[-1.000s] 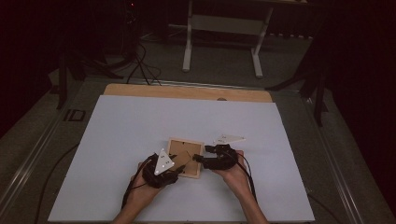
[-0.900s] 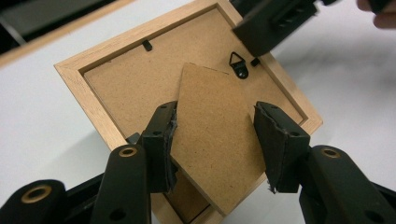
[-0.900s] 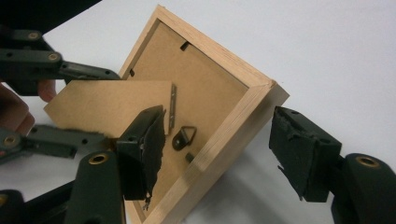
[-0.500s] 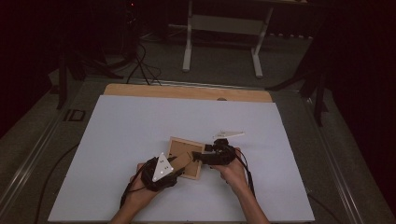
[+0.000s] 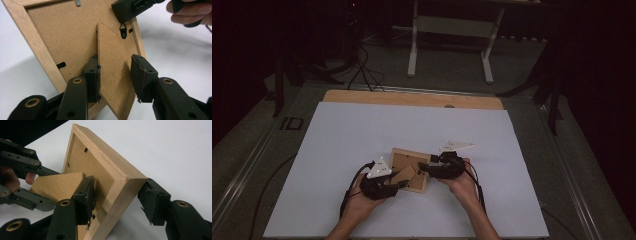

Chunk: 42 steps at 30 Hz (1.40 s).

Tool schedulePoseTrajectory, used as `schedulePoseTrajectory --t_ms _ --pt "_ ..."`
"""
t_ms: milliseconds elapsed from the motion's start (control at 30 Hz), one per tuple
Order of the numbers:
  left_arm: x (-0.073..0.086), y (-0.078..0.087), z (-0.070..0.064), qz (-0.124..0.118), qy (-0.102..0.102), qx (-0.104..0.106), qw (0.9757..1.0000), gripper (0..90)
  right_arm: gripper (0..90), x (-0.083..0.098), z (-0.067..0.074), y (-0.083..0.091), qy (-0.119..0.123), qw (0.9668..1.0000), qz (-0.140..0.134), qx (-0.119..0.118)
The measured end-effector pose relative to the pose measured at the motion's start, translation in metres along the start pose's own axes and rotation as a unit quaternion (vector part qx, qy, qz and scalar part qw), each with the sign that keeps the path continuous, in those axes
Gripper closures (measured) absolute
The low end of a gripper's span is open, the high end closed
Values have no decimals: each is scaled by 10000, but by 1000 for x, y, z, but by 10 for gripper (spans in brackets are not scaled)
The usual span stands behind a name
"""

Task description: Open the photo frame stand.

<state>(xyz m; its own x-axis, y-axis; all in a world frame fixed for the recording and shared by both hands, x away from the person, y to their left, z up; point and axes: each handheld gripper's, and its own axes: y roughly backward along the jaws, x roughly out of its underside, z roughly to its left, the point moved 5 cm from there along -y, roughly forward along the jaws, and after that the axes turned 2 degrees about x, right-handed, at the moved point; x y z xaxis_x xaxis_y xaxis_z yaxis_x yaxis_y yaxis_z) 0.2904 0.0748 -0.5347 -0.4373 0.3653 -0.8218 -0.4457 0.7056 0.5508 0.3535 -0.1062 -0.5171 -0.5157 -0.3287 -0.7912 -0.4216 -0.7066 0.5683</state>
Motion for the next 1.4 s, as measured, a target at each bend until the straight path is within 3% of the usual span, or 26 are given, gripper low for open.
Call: schedulePoseTrajectory --t_ms 433,600,800,1033,1167,1400 --pt "-5 -5 6 13 46 -145 9999 647 583 -7 4 16 200 9990 -331 200" --pt "-8 -11 11 44 77 -261 9996 649 589 -9 6 18 381 9976 -396 429" --pt "-16 -25 21 78 -81 -584 9982 646 590 -15 5 19 638 9931 -438 881" --pt "-19 -38 27 196 -66 -640 9977 627 591 -17 6 19 974 9847 -444 1374" --pt "-17 -39 25 300 -197 -726 9967 592 596 -15 7 18 987 9843 -416 1405" --pt "-13 -34 26 306 -195 -783 9963 547 603 -15 12 18 1013 9839 -413 1411"
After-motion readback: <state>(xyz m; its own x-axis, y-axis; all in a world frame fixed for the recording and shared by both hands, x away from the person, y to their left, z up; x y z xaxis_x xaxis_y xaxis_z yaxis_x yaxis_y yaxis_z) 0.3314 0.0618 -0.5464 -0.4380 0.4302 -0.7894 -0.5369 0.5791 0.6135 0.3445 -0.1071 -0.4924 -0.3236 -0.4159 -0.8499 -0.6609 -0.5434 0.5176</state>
